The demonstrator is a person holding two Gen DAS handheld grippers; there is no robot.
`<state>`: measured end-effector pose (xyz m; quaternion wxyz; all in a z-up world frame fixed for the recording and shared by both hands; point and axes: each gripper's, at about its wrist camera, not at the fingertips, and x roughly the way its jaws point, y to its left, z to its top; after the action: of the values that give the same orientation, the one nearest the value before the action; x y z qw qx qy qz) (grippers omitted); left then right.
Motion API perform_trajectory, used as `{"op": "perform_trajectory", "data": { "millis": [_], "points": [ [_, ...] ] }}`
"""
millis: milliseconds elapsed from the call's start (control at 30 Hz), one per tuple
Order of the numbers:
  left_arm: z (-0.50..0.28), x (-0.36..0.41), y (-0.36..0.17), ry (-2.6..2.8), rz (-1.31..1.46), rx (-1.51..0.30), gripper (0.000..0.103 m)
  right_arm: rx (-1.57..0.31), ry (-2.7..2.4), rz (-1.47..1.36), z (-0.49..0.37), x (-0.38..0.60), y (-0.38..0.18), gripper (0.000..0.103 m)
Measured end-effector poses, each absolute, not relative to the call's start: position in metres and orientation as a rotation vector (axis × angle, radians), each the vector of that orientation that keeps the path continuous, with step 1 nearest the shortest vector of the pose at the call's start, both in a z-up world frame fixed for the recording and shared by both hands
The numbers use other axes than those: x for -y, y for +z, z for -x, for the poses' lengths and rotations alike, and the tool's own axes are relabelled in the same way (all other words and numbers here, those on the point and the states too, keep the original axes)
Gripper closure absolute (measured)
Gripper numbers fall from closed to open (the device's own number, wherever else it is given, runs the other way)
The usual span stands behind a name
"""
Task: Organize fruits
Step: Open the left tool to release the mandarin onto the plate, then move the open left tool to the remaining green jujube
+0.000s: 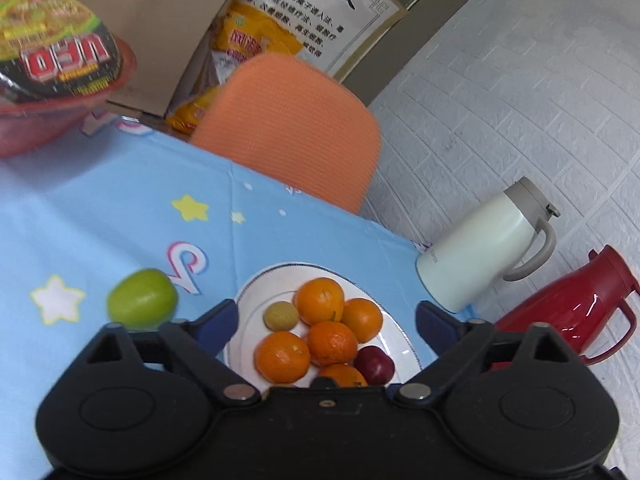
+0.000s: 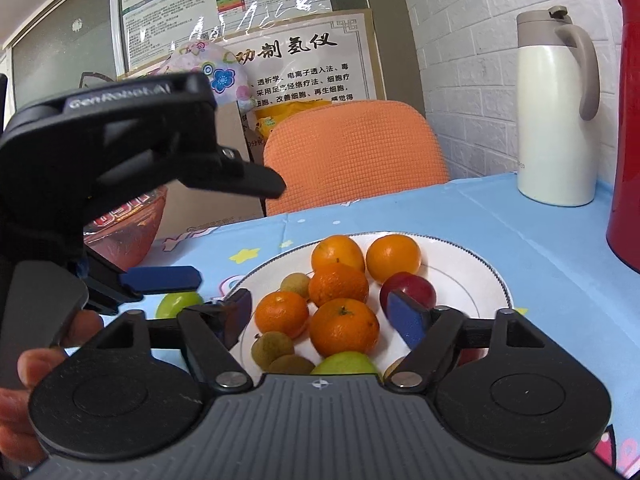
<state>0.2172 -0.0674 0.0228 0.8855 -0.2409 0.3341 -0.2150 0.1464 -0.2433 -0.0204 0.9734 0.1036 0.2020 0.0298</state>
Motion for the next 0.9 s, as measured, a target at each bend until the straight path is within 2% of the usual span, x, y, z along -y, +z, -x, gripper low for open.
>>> {"op": "perform_trajectory", "data": {
  "millis": [600, 900],
  "points": [
    [-0.174, 0.038, 0.043, -0.346, 0.394, -0.649, 0.000, -0.392, 0.100, -0.234, -0.106, 0.230, -0.003, 0.000],
    [-0.170, 0.011, 0.036, -0.247, 0.327, -0.659, 0.000, -0.427, 0.163, -0.222, -0.094, 0.210, -0.005, 0.000]
  ]
}}
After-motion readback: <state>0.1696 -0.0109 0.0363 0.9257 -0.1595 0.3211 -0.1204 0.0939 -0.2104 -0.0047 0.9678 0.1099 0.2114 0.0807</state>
